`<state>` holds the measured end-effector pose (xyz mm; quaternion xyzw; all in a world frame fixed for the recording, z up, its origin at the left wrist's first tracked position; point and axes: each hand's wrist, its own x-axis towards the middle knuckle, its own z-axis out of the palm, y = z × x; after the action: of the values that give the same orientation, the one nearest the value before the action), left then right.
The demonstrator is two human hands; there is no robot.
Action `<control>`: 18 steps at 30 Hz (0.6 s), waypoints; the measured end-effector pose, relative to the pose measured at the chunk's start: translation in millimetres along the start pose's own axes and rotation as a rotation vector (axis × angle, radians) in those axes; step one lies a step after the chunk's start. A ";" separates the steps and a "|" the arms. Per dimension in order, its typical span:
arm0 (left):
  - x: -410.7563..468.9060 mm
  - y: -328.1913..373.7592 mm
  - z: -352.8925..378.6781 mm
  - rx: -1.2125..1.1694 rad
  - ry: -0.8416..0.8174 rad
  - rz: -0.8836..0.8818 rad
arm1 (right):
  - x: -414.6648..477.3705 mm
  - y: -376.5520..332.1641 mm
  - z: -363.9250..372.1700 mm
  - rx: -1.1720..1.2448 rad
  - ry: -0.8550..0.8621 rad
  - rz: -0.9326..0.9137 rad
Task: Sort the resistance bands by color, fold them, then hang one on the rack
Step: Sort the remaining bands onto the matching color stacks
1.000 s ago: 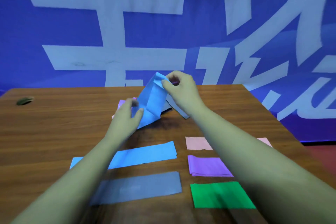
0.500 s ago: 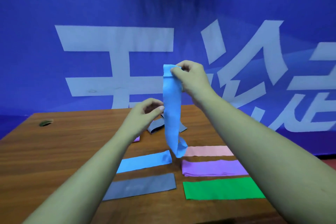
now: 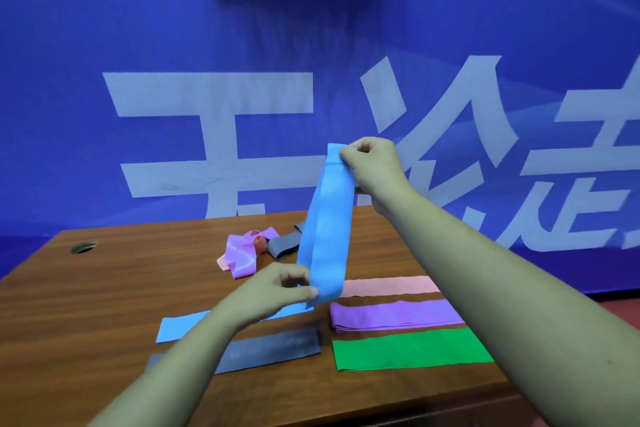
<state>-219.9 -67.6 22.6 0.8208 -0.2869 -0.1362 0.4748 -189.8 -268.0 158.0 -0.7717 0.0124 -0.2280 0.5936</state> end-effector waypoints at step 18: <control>22.9 120.7 -67.1 -0.571 0.452 0.173 | -43.5 20.2 1.9 0.211 -0.530 0.222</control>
<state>-209.5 -80.7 161.6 0.6374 -0.1935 0.0146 0.7457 -223.0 -259.7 124.3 -0.7323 -0.0822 0.0474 0.6743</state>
